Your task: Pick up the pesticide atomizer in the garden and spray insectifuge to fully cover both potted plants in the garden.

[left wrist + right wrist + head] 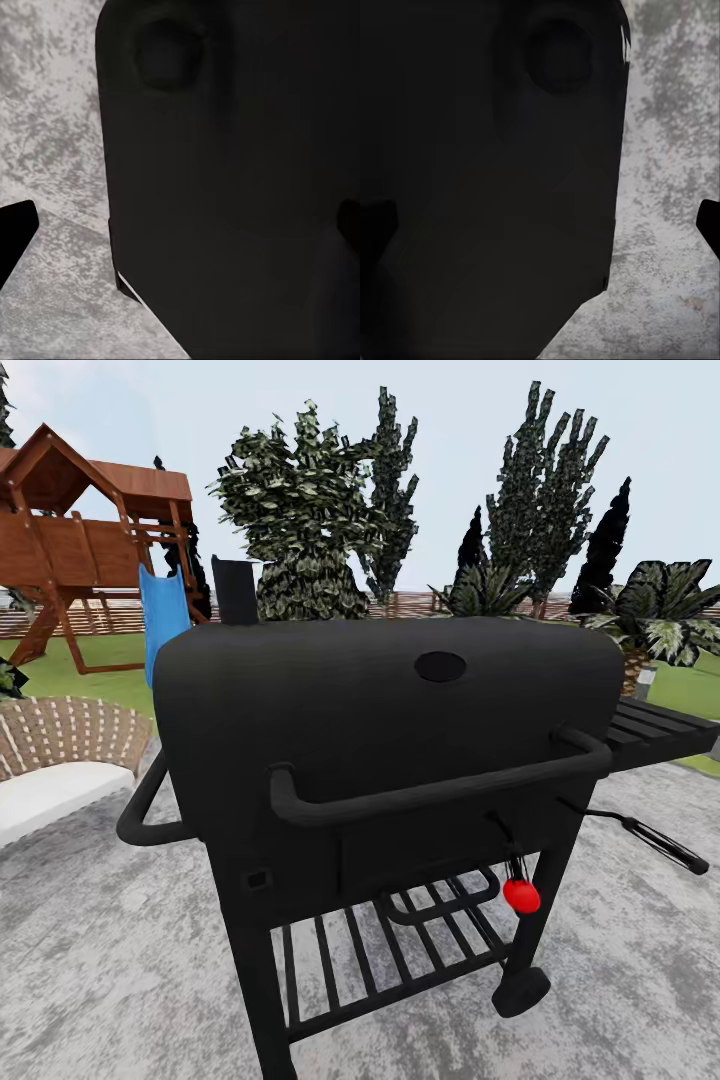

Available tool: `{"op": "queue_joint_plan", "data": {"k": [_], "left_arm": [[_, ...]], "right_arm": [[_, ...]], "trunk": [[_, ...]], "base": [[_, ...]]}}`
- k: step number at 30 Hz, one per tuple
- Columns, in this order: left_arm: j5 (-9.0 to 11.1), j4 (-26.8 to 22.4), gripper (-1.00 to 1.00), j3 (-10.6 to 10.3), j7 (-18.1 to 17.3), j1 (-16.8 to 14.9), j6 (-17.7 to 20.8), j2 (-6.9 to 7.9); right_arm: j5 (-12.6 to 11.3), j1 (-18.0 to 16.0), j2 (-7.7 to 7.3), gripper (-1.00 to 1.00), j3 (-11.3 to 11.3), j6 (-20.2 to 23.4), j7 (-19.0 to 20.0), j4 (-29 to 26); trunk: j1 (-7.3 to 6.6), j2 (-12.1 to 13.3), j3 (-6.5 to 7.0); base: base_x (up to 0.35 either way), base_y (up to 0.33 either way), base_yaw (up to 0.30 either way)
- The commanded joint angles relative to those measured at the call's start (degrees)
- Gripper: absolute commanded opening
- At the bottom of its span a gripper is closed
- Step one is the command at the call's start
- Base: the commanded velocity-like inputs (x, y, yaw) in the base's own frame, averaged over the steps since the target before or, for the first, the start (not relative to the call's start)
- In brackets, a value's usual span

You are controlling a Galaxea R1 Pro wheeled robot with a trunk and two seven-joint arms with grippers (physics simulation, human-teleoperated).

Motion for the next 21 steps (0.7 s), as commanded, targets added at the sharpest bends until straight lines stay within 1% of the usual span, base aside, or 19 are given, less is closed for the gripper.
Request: {"op": "queue_joint_plan", "data": {"k": [1,4,6,8,11,21], "left_arm": [[0.1,-0.3,1.0,0.3,0.1,-0.3,-0.3,0.33],[-0.1,-1.3,1.0,1.3,0.1,-1.3,-1.3,1.3],[-0.1,-2.0,1.0,2.0,0.1,-1.5,-1.9,0.63],[-0.1,-1.9,1.0,1.3,0.1,-0.9,-1.3,0.11],[0.1,-1.1,1.0,0.3,0.1,0.1,-0.3,-0.04],[0.4,-0.8,1.0,0.1,0.1,0.1,0.0,-0.07]], "right_arm": [[0.3,-0.3,0.33,1.0,0.1,-0.3,0.0,-0.3],[0.2,-1.3,1.3,1.0,0.0,-1.3,0.0,-1.3],[0.0,-1.2,1.44,1.0,-0.1,-1.2,0.1,-2.0],[-0.1,-1.3,2.08,1.0,-0.1,-0.6,0.1,-2.6],[-0.1,-1.4,2.37,1.0,-0.2,-0.2,0.1,-2.9],[0.0,-1.4,2.46,1.0,-0.1,-0.1,0.1,-2.6]], "trunk": [[0.0,0.0,-0.03],[0.0,0.0,-0.03],[0.0,0.0,-0.03],[0.0,0.0,-0.03],[0.0,0.0,-0.03],[0.0,0.0,-0.03]], "base": [[0.0,0.0,0.0],[0.0,0.0,0.0],[0.0,0.0,0.0],[-0.003,0.003,0.0],[-0.081,0.106,0.0],[-0.186,0.236,0.005]]}}
